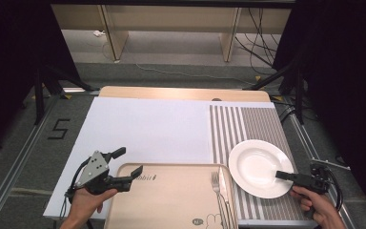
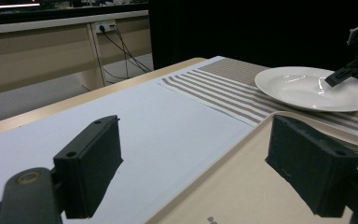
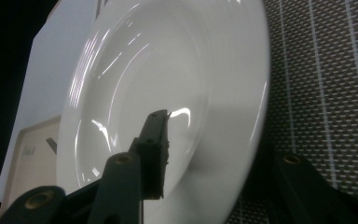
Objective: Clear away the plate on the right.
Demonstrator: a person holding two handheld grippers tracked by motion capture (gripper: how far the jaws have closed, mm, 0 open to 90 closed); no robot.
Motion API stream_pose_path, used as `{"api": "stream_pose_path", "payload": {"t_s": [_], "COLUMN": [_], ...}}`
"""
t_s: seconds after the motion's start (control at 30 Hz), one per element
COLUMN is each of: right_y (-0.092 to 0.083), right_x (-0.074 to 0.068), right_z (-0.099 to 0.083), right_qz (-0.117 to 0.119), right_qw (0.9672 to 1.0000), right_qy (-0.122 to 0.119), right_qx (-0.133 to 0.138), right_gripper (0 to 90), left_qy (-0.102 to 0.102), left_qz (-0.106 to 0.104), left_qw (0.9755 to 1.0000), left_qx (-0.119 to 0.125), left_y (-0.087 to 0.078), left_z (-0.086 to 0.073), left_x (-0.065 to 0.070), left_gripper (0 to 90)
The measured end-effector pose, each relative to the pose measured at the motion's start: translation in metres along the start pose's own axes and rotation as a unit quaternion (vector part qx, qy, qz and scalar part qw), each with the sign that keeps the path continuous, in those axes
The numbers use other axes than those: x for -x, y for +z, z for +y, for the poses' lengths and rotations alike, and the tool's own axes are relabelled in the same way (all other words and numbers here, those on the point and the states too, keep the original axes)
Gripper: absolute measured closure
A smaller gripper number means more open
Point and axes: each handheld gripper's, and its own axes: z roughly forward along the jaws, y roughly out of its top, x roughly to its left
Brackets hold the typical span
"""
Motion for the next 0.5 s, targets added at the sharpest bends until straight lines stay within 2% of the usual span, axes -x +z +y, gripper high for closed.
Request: {"api": "stream_pose_path", "payload": {"t_s": [0.23,0.3,0.43,0.5], "right_y": [0.0003,0.0005,0.0009,0.0011], "right_x": [0.0015,0.0027,0.0017,0.0030], "right_z": [0.0002,0.0002,0.0001,0.0005], "right_qz": [0.004,0.002,-0.006,-0.015], "right_qw": [1.0000,1.0000,0.9999,0.9999], "right_qy": [0.001,-0.004,0.010,0.004], "right_qx": [0.002,0.003,0.006,0.004], "right_gripper": [63.8,64.9,71.3,72.0], "left_qy": [0.001,0.001,0.001,0.002], "left_qz": [0.003,0.003,0.003,0.003], "left_qw": [1.0000,1.0000,1.0000,1.0000], "left_qx": [-0.004,-0.004,-0.004,-0.004], "left_y": [-0.0005,-0.0005,-0.0005,-0.0006], "left_z": [0.0003,0.0002,0.0003,0.0003], "left_x": [0.0002,0.0000,0.0001,-0.0002], "left_gripper": [16.9,16.9,16.9,16.9]}}
